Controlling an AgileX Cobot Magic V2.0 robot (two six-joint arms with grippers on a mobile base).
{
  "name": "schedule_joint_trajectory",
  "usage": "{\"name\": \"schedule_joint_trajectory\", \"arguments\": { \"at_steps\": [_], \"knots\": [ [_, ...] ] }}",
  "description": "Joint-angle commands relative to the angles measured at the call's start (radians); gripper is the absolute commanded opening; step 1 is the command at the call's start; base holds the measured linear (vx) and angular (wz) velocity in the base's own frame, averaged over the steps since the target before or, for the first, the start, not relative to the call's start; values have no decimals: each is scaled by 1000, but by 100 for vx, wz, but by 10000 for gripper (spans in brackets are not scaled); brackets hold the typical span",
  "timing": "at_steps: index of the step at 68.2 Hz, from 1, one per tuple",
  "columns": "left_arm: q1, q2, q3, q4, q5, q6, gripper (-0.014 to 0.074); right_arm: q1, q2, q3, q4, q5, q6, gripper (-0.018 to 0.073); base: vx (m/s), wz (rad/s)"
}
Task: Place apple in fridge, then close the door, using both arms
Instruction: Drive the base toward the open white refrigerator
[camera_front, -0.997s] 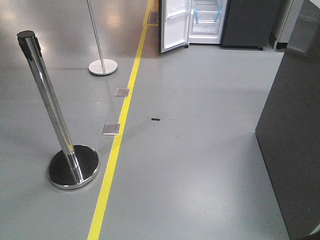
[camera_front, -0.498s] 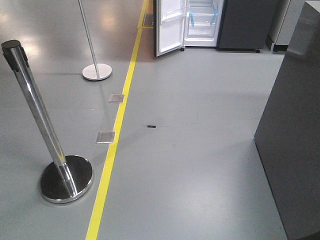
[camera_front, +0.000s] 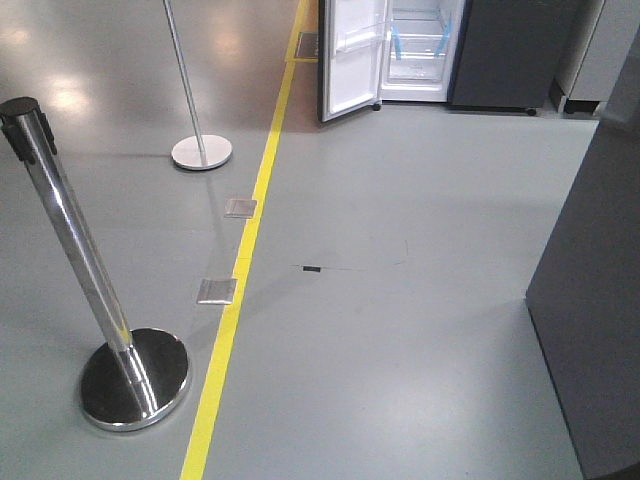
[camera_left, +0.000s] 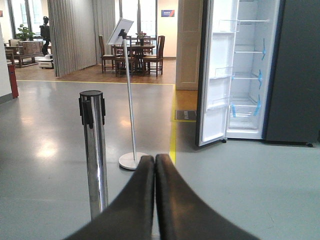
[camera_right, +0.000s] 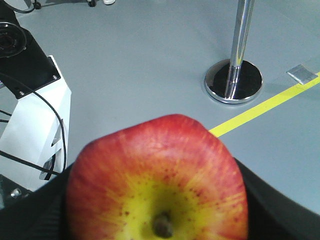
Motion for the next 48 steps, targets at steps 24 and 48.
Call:
{"name": "schedule_joint_trajectory", "arguments": {
  "at_steps": [24, 48],
  "knots": [
    [-3, -14, 29, 0, -77, -9, -6, 1, 8, -26, 64, -33, -11, 134, 16, 2],
    [-3, -14, 29, 0, -77, -9, -6, 1, 8, -26, 64, -33, -11, 134, 16, -1]
  ]
}}
